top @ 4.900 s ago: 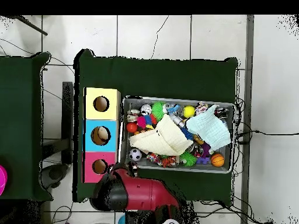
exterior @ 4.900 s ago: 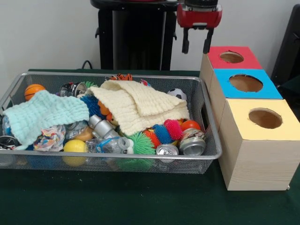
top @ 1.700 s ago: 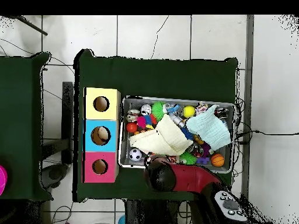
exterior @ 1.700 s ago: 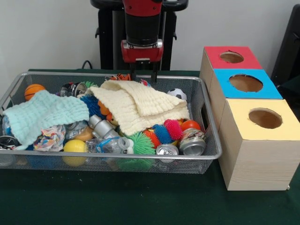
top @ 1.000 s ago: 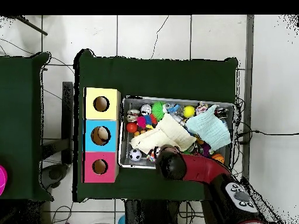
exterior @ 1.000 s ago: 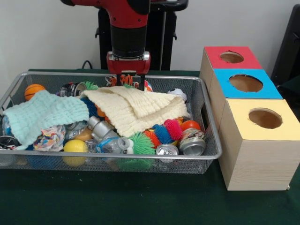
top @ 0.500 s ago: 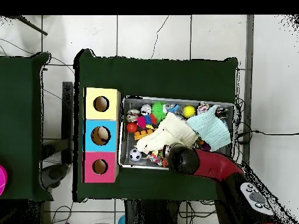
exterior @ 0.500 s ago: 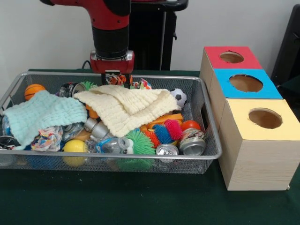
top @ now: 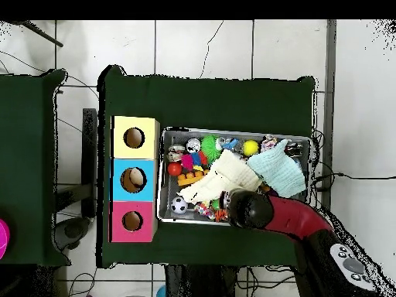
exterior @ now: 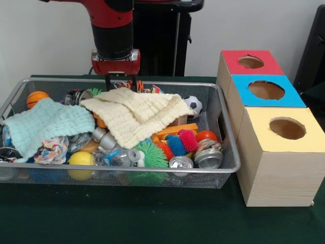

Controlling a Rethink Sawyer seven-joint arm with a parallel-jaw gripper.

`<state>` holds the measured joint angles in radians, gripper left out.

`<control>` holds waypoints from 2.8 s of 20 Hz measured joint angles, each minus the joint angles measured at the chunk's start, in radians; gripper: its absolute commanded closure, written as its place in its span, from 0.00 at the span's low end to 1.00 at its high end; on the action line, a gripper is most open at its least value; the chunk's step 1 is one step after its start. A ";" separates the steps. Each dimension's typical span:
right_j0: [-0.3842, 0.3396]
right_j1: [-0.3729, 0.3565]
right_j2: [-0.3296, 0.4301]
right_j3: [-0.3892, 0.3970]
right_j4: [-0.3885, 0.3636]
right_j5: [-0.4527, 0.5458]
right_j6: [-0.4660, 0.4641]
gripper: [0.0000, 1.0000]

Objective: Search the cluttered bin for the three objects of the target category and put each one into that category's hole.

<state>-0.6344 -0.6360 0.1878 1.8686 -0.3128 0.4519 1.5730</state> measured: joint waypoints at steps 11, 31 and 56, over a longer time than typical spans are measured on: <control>-0.006 -0.065 0.042 -0.003 -0.001 0.051 0.000 0.00; -0.036 -0.130 0.106 -0.119 -0.003 0.211 0.000 0.00; -0.039 -0.005 0.107 -0.285 -0.024 0.211 0.000 0.00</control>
<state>-0.6731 -0.6406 0.2947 1.5841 -0.3364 0.6629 1.5730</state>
